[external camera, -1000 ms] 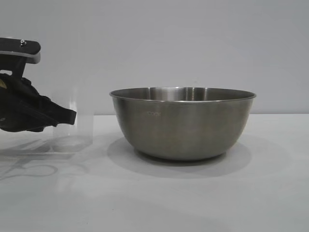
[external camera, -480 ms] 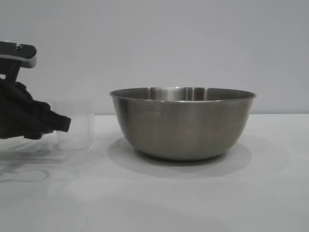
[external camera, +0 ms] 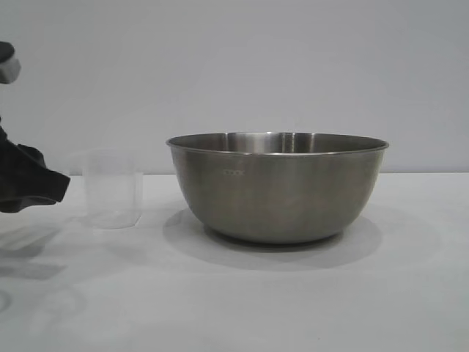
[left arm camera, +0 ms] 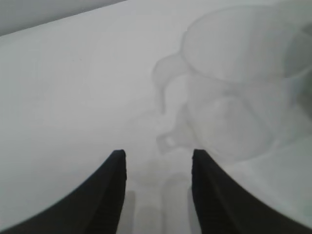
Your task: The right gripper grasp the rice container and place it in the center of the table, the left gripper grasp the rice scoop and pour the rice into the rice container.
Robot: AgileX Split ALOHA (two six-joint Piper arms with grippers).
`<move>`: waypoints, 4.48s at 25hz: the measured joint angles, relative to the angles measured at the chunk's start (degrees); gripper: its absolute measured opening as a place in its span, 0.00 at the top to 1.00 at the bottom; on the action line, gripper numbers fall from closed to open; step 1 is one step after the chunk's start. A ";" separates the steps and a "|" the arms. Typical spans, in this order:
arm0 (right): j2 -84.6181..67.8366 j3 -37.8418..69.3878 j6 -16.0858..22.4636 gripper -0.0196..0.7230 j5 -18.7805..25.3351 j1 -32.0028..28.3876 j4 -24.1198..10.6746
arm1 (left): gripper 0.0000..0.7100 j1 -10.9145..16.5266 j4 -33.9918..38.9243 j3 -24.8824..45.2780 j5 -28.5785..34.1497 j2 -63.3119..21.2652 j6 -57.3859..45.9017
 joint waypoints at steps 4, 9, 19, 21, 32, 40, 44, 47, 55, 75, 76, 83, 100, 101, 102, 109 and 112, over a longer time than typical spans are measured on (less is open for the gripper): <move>0.00 0.00 0.00 0.27 0.00 0.00 0.00 | 0.39 0.00 1.80 1.83 0.00 -3.11 0.00; 0.00 0.00 0.00 0.27 0.00 0.00 0.00 | 0.29 0.00 2.66 3.80 0.00 -7.50 -1.03; 0.00 0.00 0.00 0.27 0.00 0.00 0.00 | 0.25 0.00 6.00 6.65 7.22 -20.27 -3.93; 0.00 0.00 0.00 0.27 0.00 0.00 0.00 | 0.25 0.00 7.60 6.75 12.75 -22.83 -3.97; 0.00 0.00 0.00 0.27 0.00 0.00 0.00 | 0.25 0.00 8.42 2.24 43.28 -37.60 -8.45; 0.00 0.00 0.00 0.27 0.00 0.00 0.00 | 0.25 0.00 10.79 -7.49 75.02 -47.06 -8.48; 0.00 0.00 0.00 0.27 0.00 0.00 0.00 | 0.25 0.00 12.32 -12.13 89.37 -53.61 -7.47; 0.00 0.00 0.00 0.27 0.00 0.00 0.00 | 0.25 0.00 12.69 -14.05 98.97 -59.93 -5.26; 0.00 0.00 0.00 0.27 0.00 0.00 0.00 | 0.25 0.00 12.69 -14.29 116.00 -77.72 -4.35; 0.00 0.00 0.00 0.27 0.00 0.00 0.00 | 0.25 0.00 12.69 -8.31 130.84 -107.10 -4.86; 0.00 0.00 0.00 0.27 0.00 0.00 0.00 | 0.25 0.00 12.69 -8.03 130.76 -107.86 -5.21; 0.00 0.00 0.00 0.27 0.00 0.00 0.00 | 0.25 0.00 12.99 -7.59 130.31 -109.38 -5.79; 0.00 0.00 0.00 0.27 0.00 0.00 0.00 | 0.25 1.80 13.15 -7.59 130.31 -110.25 -5.92; 0.00 0.00 0.00 0.27 0.00 0.00 0.00 | 0.25 3.64 13.15 -7.59 130.31 -110.38 -5.92; 0.00 0.00 0.00 0.27 0.00 0.00 0.00 | 0.25 5.87 13.15 -7.59 130.31 -110.66 -5.92; 0.00 0.00 0.00 0.27 0.00 0.00 0.00 | 0.25 21.42 13.15 -7.59 130.31 -114.11 -5.92; 0.00 0.00 0.00 0.27 0.00 0.00 0.00 | 0.25 25.50 13.15 -7.59 130.31 -114.24 -5.92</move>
